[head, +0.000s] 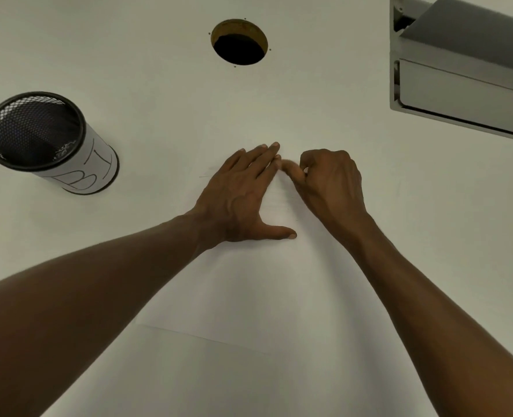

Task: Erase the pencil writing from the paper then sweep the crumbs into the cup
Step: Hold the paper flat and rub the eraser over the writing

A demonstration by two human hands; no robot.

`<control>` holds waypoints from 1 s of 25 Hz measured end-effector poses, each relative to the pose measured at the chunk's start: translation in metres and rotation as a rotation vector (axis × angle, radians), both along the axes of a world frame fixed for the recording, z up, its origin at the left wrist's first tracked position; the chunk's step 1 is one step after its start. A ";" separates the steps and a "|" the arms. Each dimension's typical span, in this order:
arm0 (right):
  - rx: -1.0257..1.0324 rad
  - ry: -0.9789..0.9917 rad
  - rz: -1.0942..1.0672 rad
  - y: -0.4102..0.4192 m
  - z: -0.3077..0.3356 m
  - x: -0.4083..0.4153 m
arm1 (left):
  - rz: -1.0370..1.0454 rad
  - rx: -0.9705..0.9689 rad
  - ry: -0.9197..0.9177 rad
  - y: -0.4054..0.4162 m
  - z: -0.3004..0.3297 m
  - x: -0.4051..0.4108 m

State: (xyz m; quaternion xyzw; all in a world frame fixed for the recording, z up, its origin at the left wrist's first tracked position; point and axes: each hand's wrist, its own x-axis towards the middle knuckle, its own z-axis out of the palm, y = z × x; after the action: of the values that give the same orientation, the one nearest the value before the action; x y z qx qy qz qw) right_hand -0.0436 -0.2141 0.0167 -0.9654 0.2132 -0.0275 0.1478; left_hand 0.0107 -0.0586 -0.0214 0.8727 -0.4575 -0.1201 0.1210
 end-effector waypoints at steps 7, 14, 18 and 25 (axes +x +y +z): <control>0.465 0.199 -0.020 -0.031 0.022 0.003 | -0.002 0.041 0.037 0.002 0.001 0.004; 0.433 -0.085 0.022 -0.025 0.003 -0.019 | 0.027 -0.027 -0.042 0.016 -0.009 -0.003; 0.344 -0.184 0.105 -0.005 -0.005 -0.047 | 0.017 0.003 -0.046 0.015 -0.009 -0.001; 0.246 -0.308 0.210 -0.006 -0.008 -0.011 | 0.010 0.005 -0.069 0.014 -0.011 -0.001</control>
State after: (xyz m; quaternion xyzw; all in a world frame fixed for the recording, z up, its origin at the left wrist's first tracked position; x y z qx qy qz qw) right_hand -0.0549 -0.2199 0.0085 -0.9413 0.0883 -0.1327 0.2975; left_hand 0.0099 -0.0446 -0.0322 0.8790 -0.4567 -0.0905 0.1035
